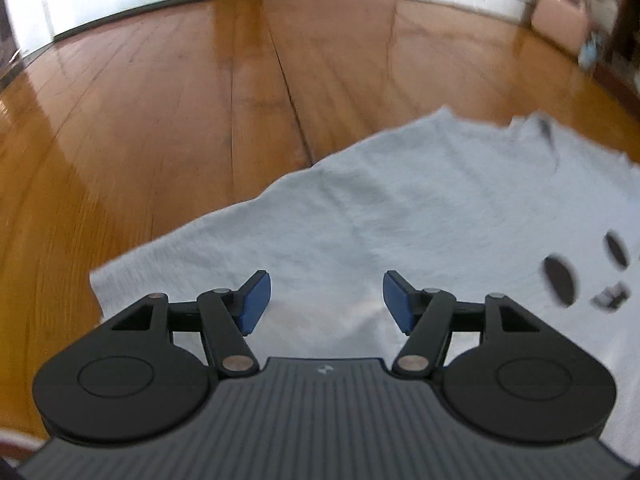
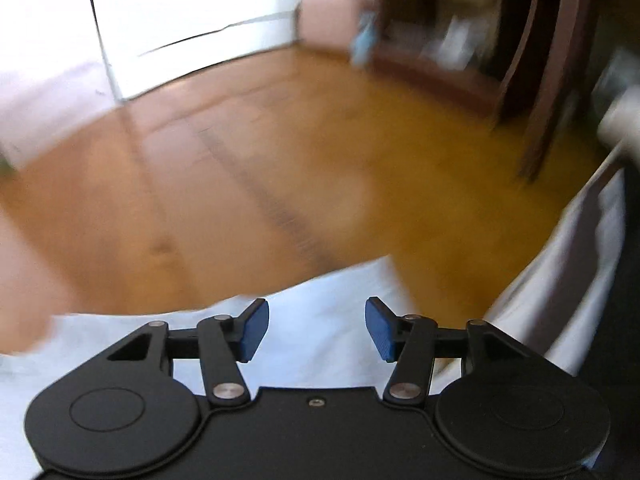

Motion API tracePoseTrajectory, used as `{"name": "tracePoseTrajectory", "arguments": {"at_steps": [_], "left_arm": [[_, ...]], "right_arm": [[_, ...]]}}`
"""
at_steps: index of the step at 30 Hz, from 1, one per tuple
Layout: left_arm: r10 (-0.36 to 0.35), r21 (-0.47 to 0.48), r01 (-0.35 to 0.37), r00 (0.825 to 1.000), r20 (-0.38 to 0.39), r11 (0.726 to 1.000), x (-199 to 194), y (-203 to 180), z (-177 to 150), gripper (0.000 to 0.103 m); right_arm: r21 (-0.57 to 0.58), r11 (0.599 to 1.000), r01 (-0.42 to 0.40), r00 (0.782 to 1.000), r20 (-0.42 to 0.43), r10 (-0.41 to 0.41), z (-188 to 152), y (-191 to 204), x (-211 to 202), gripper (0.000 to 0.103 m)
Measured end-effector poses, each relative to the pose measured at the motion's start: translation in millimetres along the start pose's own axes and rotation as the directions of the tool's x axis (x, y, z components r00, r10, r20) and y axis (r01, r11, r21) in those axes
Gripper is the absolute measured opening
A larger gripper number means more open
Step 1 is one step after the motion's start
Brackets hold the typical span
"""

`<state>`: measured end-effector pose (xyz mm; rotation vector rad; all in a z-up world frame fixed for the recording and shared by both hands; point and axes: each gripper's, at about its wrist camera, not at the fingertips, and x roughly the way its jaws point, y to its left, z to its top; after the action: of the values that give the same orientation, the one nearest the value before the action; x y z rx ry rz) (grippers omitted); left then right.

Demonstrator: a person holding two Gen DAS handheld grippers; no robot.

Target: Fold clothes

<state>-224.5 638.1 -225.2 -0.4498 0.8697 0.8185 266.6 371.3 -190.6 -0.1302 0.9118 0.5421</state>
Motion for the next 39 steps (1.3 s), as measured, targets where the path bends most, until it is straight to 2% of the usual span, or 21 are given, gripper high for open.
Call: {"name": "tracePoseTrajectory", "arguments": {"at_steps": [2, 4, 5, 8, 9, 10, 11, 13, 14, 15, 16, 18, 20, 21, 24, 26, 28, 30, 33, 35, 39], "left_arm": [[0.010, 0.020, -0.010, 1.000, -0.015, 1.000, 5.4, 2.8, -2.6, 0.061], [0.013, 0.027, -0.013, 1.000, 0.000, 1.000, 5.2, 4.6, -6.8, 0.062], [0.018, 0.033, -0.019, 1.000, 0.010, 0.999, 4.9, 4.3, -9.1, 0.064], [0.098, 0.040, -0.099, 0.994, 0.042, 0.994, 6.7, 6.0, -13.5, 0.086], [0.124, 0.047, -0.126, 0.991, 0.055, 0.991, 7.9, 7.9, -13.8, 0.088], [0.149, 0.054, -0.153, 0.986, 0.067, 0.987, 9.0, 9.9, -14.2, 0.090], [0.151, 0.036, -0.153, 0.987, 0.062, 0.988, 10.2, 15.2, -12.9, 0.091], [0.158, -0.001, -0.158, 0.986, 0.051, 0.987, 12.0, 25.6, -9.6, 0.092], [0.232, 0.017, -0.233, 0.971, 0.060, 0.972, 13.5, 27.2, -7.8, 0.088], [0.314, 0.039, -0.317, 0.947, 0.072, 0.947, 15.1, 28.4, -6.1, 0.081], [0.394, 0.061, -0.399, 0.915, 0.087, 0.915, 16.8, 29.5, -4.3, 0.079], [0.328, 0.008, -0.329, 0.944, 0.027, 0.944, 11.0, 44.0, 2.3, 0.076], [0.171, -0.135, -0.167, 0.985, 0.015, 0.977, -7.5, 56.7, 4.2, 0.076], [0.112, -0.177, -0.104, 0.993, 0.035, 0.979, -20.0, 56.0, 3.0, 0.076], [0.078, -0.145, -0.069, 0.995, 0.062, 0.987, -51.0, 29.9, -4.7, 0.076], [0.070, -0.112, -0.061, 0.994, 0.079, 0.992, -73.7, 5.7, -13.0, 0.076], [-0.008, -0.107, 0.021, 0.993, 0.116, 0.994, -105.3, -17.0, -27.9, 0.079], [-0.069, -0.114, 0.083, 0.990, 0.120, 0.990, -135.9, -36.7, -47.3, 0.080], [-0.076, -0.083, 0.082, 0.994, 0.082, 0.993, -167.8, -60.7, -81.0, 0.082], [-0.039, -0.085, 0.040, 0.999, 0.018, 0.996, -175.3, -71.1, -100.8, 0.082], [0.006, -0.131, -0.020, 0.995, -0.102, 0.991, -181.0, -81.8, -139.5, 0.082]], "right_arm": [[0.031, 0.996, -0.082, 0.994, -0.071, 0.084, -10.8, 5.9, 12.6, 0.059], [0.067, 0.985, -0.162, 0.976, -0.139, 0.170, -21.6, 11.8, 25.2, 0.059], [0.071, 0.982, -0.175, 0.970, -0.158, 0.184, -27.6, 16.5, 31.3, 0.059], [-0.005, 0.997, -0.075, 0.990, -0.119, 0.074, -49.4, 39.4, 48.4, 0.061], [-0.040, 0.998, -0.056, 0.995, -0.084, 0.053, -55.1, 44.7, 53.3, 0.062], [-0.072, 0.996, -0.046, 0.997, -0.065, 0.041, -56.7, 49.4, 59.7, 0.067], [-0.101, 0.994, -0.032, 0.999, -0.045, 0.028, -55.7, 57.0, 65.9, 0.073], [-0.142, 0.990, -0.015, 1.000, -0.018, 0.013, -51.8, 75.8, 78.3, 0.075], [-0.134, 0.991, -0.019, 1.000, -0.016, 0.017, -45.6, 83.8, 85.4, 0.075], [-0.120, 0.993, -0.015, 1.000, -0.020, 0.012, -38.7, 90.6, 90.1, 0.075], [-0.092, 0.996, -0.015, 1.000, -0.027, 0.013, -32.0, 95.3, 91.1, 0.069], [-0.022, 0.999, -0.031, 1.000, -0.001, 0.031, -21.8, 102.0, 80.7, 0.066], [0.006, 0.995, -0.101, 0.994, 0.033, 0.101, -18.7, 103.4, 52.9, 0.066], [0.000, 0.991, -0.136, 0.990, 0.035, 0.136, -19.8, 101.2, 37.4, 0.066], [-0.063, 0.975, -0.211, 0.977, -0.014, 0.211, -33.2, 81.2, -11.9, 0.067], [-0.123, 0.968, -0.218, 0.973, -0.106, 0.206, -48.4, 58.6, -41.9, 0.067], [-0.186, 0.959, -0.214, 0.965, -0.190, 0.179, -80.3, 30.9, -76.4, 0.067], [-0.263, 0.944, -0.200, 0.964, -0.227, 0.141, -127.2, -4.3, -115.2, 0.067], [-0.279, 0.939, -0.202, 0.956, -0.264, 0.127, -206.2, -60.4, -163.4, 0.067], [-0.228, 0.948, -0.220, 0.944, -0.293, 0.149, -251.6, -100.0, -190.6, 0.067], [-0.126, 0.957, -0.262, 0.920, -0.331, 0.209, -290.0, -148.2, -212.9, 0.067]]}}
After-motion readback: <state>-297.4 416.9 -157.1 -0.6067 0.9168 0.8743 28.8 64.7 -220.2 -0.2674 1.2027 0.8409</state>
